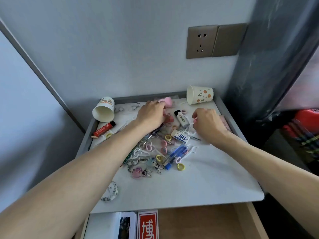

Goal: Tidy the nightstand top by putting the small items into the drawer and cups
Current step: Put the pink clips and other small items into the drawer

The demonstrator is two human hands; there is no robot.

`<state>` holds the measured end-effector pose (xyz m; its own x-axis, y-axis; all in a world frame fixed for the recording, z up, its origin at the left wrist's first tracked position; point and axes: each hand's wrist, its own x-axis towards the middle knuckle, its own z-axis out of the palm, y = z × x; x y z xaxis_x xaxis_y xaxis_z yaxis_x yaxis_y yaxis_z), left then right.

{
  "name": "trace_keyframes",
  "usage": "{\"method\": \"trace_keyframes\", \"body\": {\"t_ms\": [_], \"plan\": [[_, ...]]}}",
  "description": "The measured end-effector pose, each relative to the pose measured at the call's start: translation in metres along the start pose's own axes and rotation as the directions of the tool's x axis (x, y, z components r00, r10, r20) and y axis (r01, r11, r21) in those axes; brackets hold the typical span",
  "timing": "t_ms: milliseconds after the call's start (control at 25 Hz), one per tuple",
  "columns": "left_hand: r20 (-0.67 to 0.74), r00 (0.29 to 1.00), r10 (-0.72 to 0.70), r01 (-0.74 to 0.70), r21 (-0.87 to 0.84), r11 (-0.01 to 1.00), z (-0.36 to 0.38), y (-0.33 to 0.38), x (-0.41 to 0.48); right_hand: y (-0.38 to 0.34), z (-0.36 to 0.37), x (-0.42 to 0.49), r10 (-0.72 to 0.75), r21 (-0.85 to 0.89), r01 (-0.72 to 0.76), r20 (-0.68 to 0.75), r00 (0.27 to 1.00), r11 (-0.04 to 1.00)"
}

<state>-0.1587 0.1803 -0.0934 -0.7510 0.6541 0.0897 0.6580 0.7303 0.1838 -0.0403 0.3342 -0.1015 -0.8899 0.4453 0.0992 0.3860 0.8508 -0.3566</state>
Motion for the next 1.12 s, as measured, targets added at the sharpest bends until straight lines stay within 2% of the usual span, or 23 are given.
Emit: {"method": "trace_keyframes", "body": {"t_ms": [120, 280, 440, 560, 640, 760, 960, 1120], "plan": [[0.076, 0.997, -0.013, 0.01, 0.039, 0.999, 0.004, 0.0, 0.018, -0.001, -0.003, 0.003, 0.034, 0.24, -0.025, -0.03, 0.999, 0.97], [0.155, 0.987, -0.053, 0.063, -0.06, 0.996, 0.002, -0.003, 0.028, -0.013, 0.001, 0.005, -0.018, 0.372, 0.018, -0.001, 1.0, 0.928], [0.208, 0.973, -0.096, 0.113, -0.071, 0.991, -0.005, -0.005, 0.032, -0.032, 0.004, 0.033, -0.194, 0.235, 0.204, -0.067, 0.979, 0.95], [0.262, 0.951, -0.162, 0.204, -0.14, 0.969, -0.005, -0.008, 0.033, -0.042, 0.016, 0.052, -0.354, 0.066, 0.35, 0.072, 0.932, 0.935], [0.285, 0.941, -0.184, 0.237, -0.163, 0.958, -0.003, -0.012, 0.035, -0.046, 0.03, 0.057, -0.382, -0.018, 0.386, 0.105, 0.918, 0.923], [0.289, 0.939, -0.188, 0.239, -0.152, 0.959, 0.0, -0.015, 0.037, -0.05, 0.04, 0.06, -0.37, -0.107, 0.377, 0.075, 0.926, 0.92], [0.289, 0.943, -0.163, 0.225, -0.196, 0.954, -0.005, -0.016, 0.035, -0.051, 0.036, 0.064, -0.341, -0.074, 0.353, 0.142, 0.929, 0.933], [0.341, 0.935, -0.102, 0.243, -0.403, 0.882, -0.013, -0.022, 0.034, -0.047, 0.025, 0.063, -0.356, 0.018, 0.356, 0.094, 0.93, 0.934]]}}
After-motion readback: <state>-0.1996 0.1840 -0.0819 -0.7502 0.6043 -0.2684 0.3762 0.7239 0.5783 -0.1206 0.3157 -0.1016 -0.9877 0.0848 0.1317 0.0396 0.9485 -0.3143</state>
